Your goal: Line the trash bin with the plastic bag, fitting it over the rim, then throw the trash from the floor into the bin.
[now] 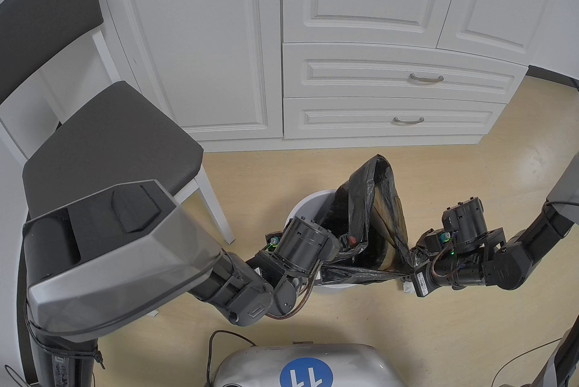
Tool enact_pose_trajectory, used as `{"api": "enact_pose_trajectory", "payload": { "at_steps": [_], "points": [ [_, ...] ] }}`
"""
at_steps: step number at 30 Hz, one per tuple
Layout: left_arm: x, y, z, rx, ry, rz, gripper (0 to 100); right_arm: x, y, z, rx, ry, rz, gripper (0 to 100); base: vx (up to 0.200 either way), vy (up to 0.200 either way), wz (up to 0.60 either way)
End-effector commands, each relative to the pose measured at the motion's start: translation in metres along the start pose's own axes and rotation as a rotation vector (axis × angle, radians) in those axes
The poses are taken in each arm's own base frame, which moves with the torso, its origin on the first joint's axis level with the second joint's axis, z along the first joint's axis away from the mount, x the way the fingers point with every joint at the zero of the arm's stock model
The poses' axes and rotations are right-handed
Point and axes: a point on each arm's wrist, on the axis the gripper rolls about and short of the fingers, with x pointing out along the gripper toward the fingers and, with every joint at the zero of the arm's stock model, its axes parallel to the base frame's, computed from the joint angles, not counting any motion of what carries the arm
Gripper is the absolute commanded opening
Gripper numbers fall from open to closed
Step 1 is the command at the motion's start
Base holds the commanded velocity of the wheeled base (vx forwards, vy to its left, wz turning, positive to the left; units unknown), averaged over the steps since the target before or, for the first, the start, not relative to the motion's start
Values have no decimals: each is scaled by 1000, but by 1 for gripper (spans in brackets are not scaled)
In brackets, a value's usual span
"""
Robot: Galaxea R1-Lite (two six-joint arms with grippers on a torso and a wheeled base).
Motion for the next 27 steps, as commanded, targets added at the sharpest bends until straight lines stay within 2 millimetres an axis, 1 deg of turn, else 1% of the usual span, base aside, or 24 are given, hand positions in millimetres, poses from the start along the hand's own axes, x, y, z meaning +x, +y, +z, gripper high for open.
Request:
{"api": "enact_pose_trajectory", "payload": {
  "at_steps": [1,5,6,7,8,10,11,14,15,19,20,21,23,24,25,26,27],
  "points": [
    [-2,7,-4,-11,16,17,0,5,11,-6,-29,31,26,0,0,0,0],
    [-2,10,-9,-5,30,26,0,6,17,-11,-55,49,39,0,0,0,0],
    [-3,12,-11,-20,35,33,0,4,19,-16,-92,64,45,0,0,0,0],
    [-3,12,-11,-21,35,33,0,4,19,-17,-96,67,47,0,0,0,0],
    [-5,14,-10,-40,35,33,0,1,20,-22,-138,77,51,0,0,0,0],
    [-5,14,-10,-41,34,34,0,1,20,-22,-141,78,51,0,0,0,0],
    [-7,15,-11,-40,38,35,0,1,21,-25,-178,84,55,0,0,0,0],
    [-7,15,-11,-39,38,35,0,2,21,-27,-202,94,58,0,0,0,0],
    [-7,16,-12,-36,42,37,0,2,20,-28,-212,98,57,100,0,0,0],
    [-8,16,-14,-32,46,37,0,-2,17,-24,-203,76,50,100,0,0,0],
    [-9,15,-13,-31,44,34,100,-10,14,-18,-187,38,41,100,0,0,0],
    [-9,15,-13,-31,44,34,100,-11,13,-17,-182,32,39,100,0,0,0],
    [-14,16,-11,-22,40,29,100,-21,6,-8,-148,-19,29,100,0,0,0],
    [-23,19,-11,-11,47,26,100,-22,0,3,-97,-57,12,100,0,0,0],
    [-23,20,-11,-11,47,26,100,-21,0,3,-90,-57,11,100,0,0,0],
    [-27,21,-13,11,54,23,100,-17,-2,11,-35,-76,7,100,0,0,0],
    [-27,21,-13,11,54,23,100,-17,-2,11,-35,-76,7,100,0,0,0]
  ]
}}
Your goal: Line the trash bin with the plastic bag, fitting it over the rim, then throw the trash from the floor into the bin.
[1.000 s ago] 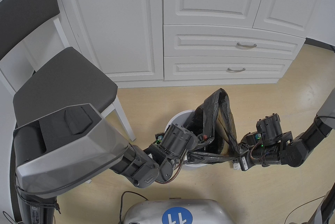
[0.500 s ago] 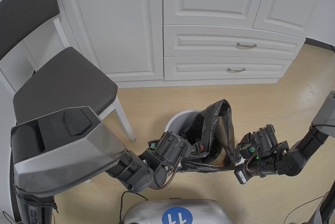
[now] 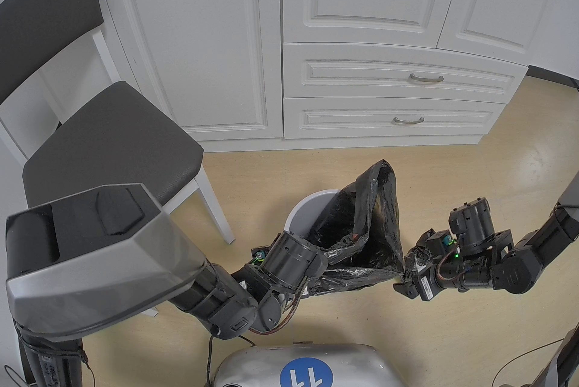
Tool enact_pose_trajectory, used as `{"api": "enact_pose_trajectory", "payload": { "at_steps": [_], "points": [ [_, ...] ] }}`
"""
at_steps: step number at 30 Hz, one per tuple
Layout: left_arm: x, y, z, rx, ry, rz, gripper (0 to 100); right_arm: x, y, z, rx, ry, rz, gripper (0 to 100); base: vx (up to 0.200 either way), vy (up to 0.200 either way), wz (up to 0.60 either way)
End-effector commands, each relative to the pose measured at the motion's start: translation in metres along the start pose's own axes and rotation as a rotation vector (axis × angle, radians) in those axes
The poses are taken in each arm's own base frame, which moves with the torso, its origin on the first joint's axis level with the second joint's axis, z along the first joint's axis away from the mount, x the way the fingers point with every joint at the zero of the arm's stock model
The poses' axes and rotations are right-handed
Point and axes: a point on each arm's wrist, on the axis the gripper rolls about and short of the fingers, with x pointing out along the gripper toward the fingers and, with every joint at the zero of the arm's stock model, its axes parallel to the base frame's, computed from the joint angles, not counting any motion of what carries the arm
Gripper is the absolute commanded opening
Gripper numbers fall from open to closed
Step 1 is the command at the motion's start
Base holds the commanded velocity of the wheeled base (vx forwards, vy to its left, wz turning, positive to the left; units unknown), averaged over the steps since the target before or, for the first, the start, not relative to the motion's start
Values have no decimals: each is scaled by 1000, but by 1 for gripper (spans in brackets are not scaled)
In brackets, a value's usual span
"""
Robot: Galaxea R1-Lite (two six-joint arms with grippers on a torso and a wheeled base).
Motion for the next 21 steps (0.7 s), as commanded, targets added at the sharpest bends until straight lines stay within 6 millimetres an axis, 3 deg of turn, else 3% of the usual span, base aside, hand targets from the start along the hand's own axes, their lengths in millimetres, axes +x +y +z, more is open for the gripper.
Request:
{"api": "enact_pose_trajectory", "payload": {
  "at_steps": [1,7,15,16,21],
  "points": [
    [-13,3,-2,40,6,-11,100,7,-8,19,109,-56,-16,100,0,0,0],
    [-22,4,-4,60,3,-25,100,38,-17,25,237,-37,-37,100,0,0,0],
    [-39,2,10,127,-46,-74,100,81,-28,27,356,-10,-54,100,0,0,0],
    [-41,0,10,145,-51,-86,100,84,-27,28,378,-10,-51,0,0,0,0],
    [-44,-9,16,254,-70,-205,100,88,-25,34,436,-47,1,0,0,0,0]
  ]
}}
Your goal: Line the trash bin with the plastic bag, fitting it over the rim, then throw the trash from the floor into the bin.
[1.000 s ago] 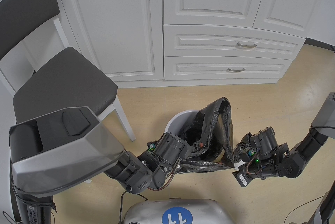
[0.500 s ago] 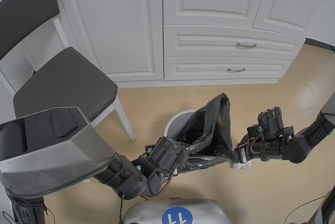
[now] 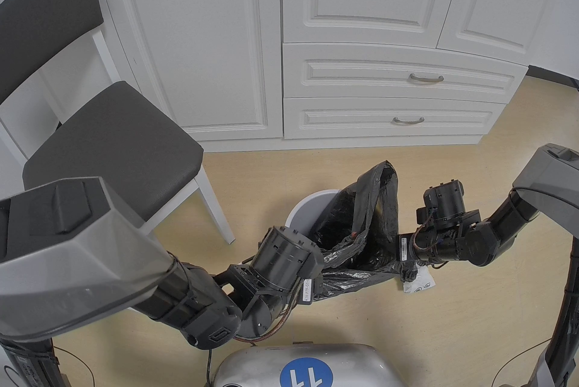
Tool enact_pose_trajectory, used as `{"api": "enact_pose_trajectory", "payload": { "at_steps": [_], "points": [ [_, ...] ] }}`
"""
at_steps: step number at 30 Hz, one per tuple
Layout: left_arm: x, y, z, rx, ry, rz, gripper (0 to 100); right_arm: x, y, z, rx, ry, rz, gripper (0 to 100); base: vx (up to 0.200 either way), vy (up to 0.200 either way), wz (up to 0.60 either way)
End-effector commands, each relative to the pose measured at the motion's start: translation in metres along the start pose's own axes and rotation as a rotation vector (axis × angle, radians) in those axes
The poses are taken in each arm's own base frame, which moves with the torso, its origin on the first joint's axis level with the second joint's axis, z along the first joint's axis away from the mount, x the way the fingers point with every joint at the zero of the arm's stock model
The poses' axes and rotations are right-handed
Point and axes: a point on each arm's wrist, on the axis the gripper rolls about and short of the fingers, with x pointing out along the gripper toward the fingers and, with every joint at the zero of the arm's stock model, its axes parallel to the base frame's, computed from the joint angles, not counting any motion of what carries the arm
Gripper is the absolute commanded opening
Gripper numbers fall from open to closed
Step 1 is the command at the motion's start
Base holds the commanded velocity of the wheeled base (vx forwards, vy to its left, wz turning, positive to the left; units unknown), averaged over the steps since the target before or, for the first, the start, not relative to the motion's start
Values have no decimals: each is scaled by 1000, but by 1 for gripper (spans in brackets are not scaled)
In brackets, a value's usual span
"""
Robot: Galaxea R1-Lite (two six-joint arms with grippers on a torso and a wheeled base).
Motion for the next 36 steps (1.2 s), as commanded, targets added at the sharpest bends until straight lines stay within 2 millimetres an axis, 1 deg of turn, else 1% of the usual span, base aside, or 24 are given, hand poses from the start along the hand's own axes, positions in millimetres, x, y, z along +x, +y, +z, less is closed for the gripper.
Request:
{"api": "enact_pose_trajectory", "payload": {
  "at_steps": [1,4,6,9,10,11,12,13,14,15,17,20,23,26,34,35,36],
  "points": [
    [-7,-8,12,77,-55,-108,100,14,3,-4,33,18,46,0,0,0,0],
    [-3,-16,19,174,-113,-175,100,8,5,-1,30,8,61,0,0,0,0],
    [4,-20,20,215,-123,-195,100,6,6,-1,28,6,64,0,0,0,0],
    [21,-30,21,281,-136,-206,100,-2,12,1,18,-7,78,0,0,0,0],
    [21,-30,21,281,-136,-206,100,-2,12,1,18,-6,78,0,0,0,0],
    [35,-37,21,294,-138,-205,100,-5,12,0,15,-7,79,0,0,0,0],
    [38,-38,20,296,-139,-205,100,-5,12,0,15,-5,81,0,0,0,0],
    [48,-43,17,309,-135,-204,100,-8,13,1,13,-11,84,0,0,0,0],
    [52,-44,15,314,-133,-203,100,-8,13,1,13,-11,84,0,0,0,0],
    [60,-46,10,332,-123,-200,100,-8,13,1,14,-12,85,0,0,0,0],
    [67,-49,5,354,-119,-203,100,-8,13,1,14,-12,85,0,0,0,0],
    [70,-52,4,358,-121,-204,100,-9,13,1,15,-12,83,0,0,0,0],
    [77,-55,8,350,-135,-206,100,-9,13,1,11,-12,83,0,0,0,0],
    [83,-54,9,340,-139,-195,100,-10,13,2,10,-14,84,0,0,0,0],
    [85,-51,12,333,-144,-184,100,-12,12,2,8,-16,83,0,0,0,0],
    [86,-51,10,336,-142,-183,0,-12,12,2,8,-16,84,0,0,0,0],
    [86,-51,11,336,-144,-183,0,-12,12,2,8,-16,84,0,0,0,0]
  ]
}}
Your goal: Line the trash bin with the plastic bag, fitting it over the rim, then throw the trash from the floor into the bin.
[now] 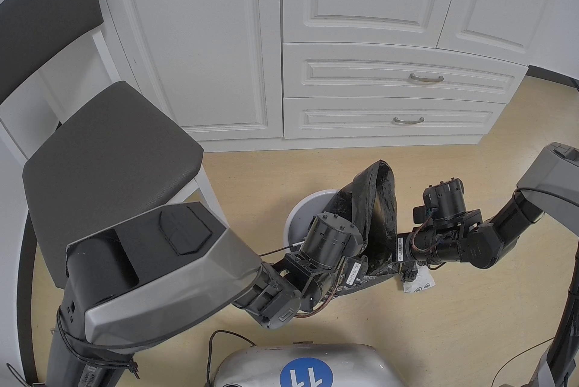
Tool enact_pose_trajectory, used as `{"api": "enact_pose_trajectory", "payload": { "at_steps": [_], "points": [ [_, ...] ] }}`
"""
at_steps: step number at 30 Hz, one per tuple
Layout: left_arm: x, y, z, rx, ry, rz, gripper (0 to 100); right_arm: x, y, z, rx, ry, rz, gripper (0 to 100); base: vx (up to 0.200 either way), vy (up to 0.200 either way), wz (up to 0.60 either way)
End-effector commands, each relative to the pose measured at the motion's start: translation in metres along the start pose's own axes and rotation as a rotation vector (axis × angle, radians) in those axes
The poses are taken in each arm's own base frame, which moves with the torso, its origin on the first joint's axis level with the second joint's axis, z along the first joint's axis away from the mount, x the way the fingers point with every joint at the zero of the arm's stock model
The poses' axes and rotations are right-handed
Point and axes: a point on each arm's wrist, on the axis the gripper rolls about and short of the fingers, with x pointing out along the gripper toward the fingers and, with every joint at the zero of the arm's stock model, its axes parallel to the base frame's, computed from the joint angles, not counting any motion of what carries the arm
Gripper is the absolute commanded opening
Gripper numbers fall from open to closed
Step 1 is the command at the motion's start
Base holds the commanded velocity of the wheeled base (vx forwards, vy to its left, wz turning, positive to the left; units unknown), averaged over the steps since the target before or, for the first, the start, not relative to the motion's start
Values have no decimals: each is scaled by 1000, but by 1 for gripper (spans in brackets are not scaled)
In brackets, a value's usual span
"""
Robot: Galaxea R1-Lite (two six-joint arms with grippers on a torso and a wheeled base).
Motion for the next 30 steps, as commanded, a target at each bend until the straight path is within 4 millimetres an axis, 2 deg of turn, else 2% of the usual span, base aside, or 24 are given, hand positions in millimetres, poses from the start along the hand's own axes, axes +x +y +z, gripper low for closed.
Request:
{"api": "enact_pose_trajectory", "payload": {
  "at_steps": [1,4,9,13,16,23,28,30],
  "points": [
    [3,-1,-2,-1,0,1,0,-1,0,1,0,-4,2,0,0,0,0],
    [5,0,2,-10,-18,6,0,-1,0,1,0,-4,1,0,0,0,0],
    [5,14,7,-34,-32,35,0,-2,-1,-4,-7,14,3,0,0,0,0],
    [-8,33,11,-116,-25,65,0,-4,-3,-12,-64,42,6,0,0,0,0],
    [-10,53,7,-168,-27,132,0,-7,-6,-19,-130,65,-6,0,0,0,0],
    [-2,102,16,-257,-131,249,0,-15,-6,-20,-166,61,-9,0,0,0,0],
    [12,108,13,-264,-141,265,0,-6,-7,-22,-161,73,-16,0,0,0,0],
    [27,114,14,-277,-165,280,0,-2,-9,-22,-156,76,-26,0,0,0,0]
  ]
}}
